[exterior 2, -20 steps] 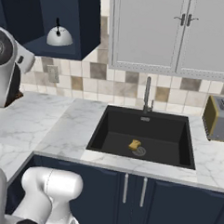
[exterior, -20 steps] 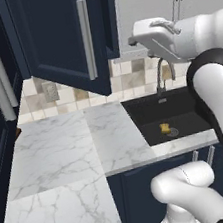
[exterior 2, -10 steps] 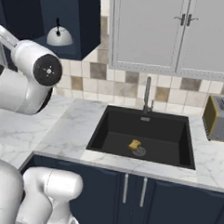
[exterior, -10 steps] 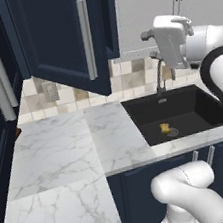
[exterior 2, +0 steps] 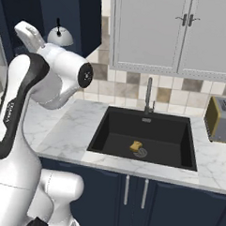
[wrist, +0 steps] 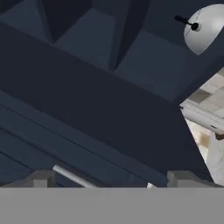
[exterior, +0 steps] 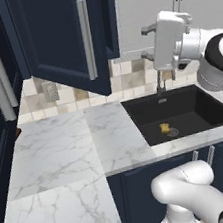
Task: Open the cabinet, pick the kettle from the cabinet, and place it in the sink.
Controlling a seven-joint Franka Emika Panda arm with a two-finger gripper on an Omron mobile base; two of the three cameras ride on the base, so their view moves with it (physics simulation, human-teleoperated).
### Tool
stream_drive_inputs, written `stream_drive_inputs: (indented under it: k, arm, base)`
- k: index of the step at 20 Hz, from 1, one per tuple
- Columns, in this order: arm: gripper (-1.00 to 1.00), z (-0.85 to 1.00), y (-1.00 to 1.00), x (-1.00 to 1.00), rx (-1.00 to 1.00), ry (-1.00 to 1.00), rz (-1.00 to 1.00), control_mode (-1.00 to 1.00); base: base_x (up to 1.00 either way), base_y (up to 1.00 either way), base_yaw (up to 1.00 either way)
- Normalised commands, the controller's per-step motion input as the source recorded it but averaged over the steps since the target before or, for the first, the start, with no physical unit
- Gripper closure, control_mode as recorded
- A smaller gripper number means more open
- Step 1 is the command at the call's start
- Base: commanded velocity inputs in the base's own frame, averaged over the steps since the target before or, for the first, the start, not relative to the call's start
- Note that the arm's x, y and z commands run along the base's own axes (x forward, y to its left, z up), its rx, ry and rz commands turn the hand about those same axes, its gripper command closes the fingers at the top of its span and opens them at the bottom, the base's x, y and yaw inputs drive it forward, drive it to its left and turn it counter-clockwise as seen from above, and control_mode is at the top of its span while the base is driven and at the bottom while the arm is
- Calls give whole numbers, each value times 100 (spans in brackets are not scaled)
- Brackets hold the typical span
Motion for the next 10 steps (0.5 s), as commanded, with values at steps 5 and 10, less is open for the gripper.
stream_drive_inputs:
  k: [5,10]
  arm:
    - [-100,-3,6,36,13,9,27,-100]
    - [-100,0,10,37,1,10,26,-100]
  base:
    - [0,0,0]
    - [0,0,0]
